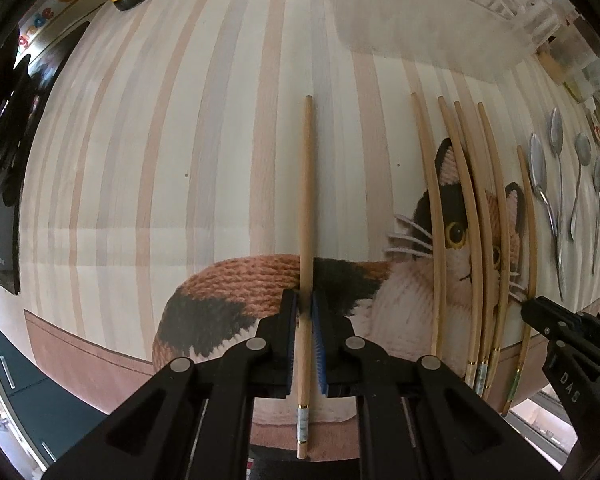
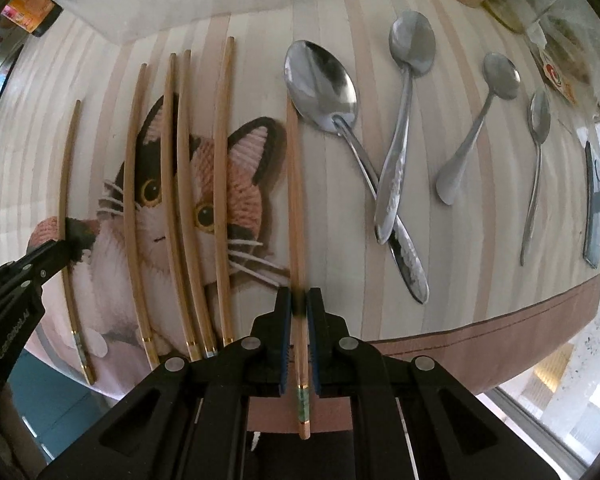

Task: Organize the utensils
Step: 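Lift the held chopstick with the right tool while the left tool lifts its chopstick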

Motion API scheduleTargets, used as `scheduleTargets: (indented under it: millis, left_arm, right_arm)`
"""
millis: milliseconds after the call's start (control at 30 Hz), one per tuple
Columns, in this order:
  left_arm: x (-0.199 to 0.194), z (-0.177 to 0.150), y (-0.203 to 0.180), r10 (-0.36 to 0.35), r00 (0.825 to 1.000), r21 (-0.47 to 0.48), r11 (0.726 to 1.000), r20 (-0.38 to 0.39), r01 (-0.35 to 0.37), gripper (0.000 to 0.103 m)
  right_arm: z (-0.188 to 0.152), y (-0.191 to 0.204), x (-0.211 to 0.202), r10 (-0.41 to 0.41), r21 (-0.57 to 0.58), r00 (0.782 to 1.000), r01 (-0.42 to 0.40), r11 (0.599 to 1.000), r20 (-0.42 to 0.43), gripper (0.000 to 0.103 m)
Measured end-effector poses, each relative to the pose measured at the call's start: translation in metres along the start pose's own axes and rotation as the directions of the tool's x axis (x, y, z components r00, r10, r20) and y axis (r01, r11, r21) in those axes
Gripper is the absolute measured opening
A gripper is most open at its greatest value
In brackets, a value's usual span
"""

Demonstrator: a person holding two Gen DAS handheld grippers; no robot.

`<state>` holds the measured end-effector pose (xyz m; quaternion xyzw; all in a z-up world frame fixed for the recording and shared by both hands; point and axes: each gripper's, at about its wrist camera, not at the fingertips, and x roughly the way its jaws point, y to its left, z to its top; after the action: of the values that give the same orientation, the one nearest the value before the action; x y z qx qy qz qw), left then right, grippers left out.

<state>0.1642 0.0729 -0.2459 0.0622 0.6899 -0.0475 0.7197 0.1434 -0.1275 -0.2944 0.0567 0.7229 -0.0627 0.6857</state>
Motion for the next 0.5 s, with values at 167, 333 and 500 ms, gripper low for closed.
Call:
scheduleTargets:
  millis: [167,333,500]
  left_arm:
    - [0.012,0.016,-0.017,0.013,1.0,-0.001,1.0,0.001,-0.013,0.006]
    - [0.014,0.007,-0.021,0.055,0.998,0.004,0.998,0.024,-0.055,0.004]
    - [-0.005,-0.014,-0.016,0.095,0.993,-0.03,0.995,0.067,-0.093,0.004]
  right_arm:
    - [0.009,0.015,0.001,-0.037,-0.031,0.999,0.037,0.999,0.015,0.009]
    - [0.009,0.033,0.0,-0.072,-0.051,0.996,0.075,0.996,0.043,0.008]
    - [-0.016,0.032,-0.009,-0.028,-0.051,0.997,0.031,0.998,0.065,0.007]
